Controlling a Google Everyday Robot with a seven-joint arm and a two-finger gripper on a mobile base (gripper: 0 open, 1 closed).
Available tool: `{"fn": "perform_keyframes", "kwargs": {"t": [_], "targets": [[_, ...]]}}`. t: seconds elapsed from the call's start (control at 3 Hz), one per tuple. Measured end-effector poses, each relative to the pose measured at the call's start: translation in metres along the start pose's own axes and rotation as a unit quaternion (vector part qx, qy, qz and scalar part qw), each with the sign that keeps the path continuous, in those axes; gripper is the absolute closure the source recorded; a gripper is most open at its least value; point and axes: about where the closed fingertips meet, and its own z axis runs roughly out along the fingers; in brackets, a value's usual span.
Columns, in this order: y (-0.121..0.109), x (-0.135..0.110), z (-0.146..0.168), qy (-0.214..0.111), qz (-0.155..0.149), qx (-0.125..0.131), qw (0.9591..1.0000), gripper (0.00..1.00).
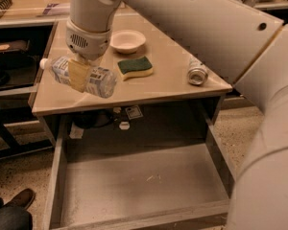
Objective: Pick blue plastic bottle from top drawer and place on counter
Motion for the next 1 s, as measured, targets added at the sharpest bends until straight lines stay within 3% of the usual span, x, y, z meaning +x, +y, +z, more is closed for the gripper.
{"fn": "perform_keyframes", "kwargs": {"t": [1.0], "targets": [[-0.061,-0.040,0.046,0.029,0.038,-0.028,0.9984,1.00]]}}
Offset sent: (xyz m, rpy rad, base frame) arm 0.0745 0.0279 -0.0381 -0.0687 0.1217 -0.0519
